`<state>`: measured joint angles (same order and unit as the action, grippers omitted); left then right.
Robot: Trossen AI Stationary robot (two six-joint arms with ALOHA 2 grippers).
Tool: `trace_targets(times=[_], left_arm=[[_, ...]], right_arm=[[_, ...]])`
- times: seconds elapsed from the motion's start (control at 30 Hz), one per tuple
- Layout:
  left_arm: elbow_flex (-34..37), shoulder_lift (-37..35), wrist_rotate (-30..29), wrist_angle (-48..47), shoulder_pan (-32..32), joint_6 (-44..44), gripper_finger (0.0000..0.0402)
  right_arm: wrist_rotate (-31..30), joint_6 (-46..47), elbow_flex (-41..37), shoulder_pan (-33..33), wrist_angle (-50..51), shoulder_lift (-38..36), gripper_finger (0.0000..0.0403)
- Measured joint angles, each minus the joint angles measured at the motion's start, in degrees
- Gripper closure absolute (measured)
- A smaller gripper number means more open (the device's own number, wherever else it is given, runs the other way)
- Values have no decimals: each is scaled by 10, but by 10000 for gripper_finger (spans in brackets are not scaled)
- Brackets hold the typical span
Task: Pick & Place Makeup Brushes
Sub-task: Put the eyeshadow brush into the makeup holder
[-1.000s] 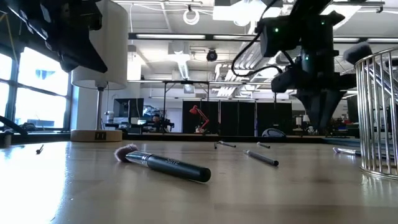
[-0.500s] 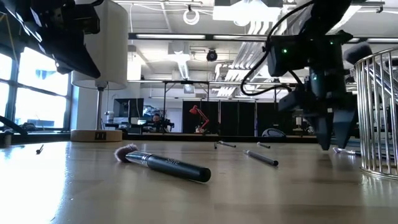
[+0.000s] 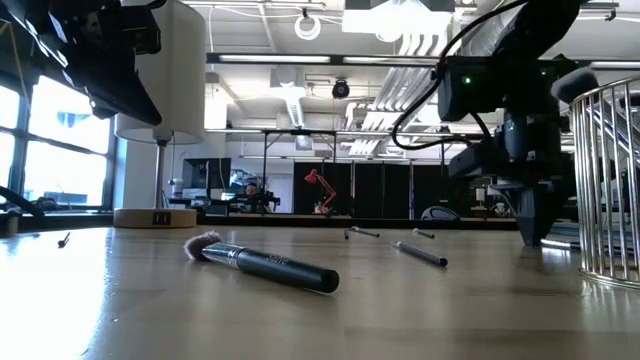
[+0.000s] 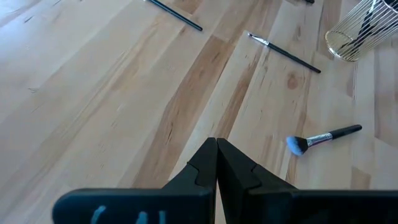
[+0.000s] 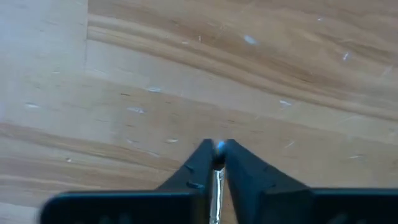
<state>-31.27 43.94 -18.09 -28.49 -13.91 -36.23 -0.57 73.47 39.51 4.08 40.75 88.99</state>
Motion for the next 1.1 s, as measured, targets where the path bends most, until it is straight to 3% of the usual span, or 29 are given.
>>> trace_targets(times=[0.2, 0.43, 0.63, 0.77, 0.93, 1.1], left_arm=[[0, 1, 0, 1, 0, 0, 401], [-1, 1, 1, -6, 0, 25, 401], [-1, 1, 13, -2, 0, 45, 401], [-1, 1, 12, 16, 0, 45, 401], [-1, 1, 11, 36, 0, 49, 401], [-1, 1, 24, 35, 0, 49, 401]], right_arm=[[-9, -53, 8, -2, -7, -23, 399], [-103, -23, 19, -58, -11, -159, 401], [-270, -28, 20, -169, -22, -291, 402], [-394, -84, 20, -257, -96, -356, 402], [-512, -233, 20, -372, -263, -368, 402], [-615, -339, 21, -486, -379, -333, 403]])
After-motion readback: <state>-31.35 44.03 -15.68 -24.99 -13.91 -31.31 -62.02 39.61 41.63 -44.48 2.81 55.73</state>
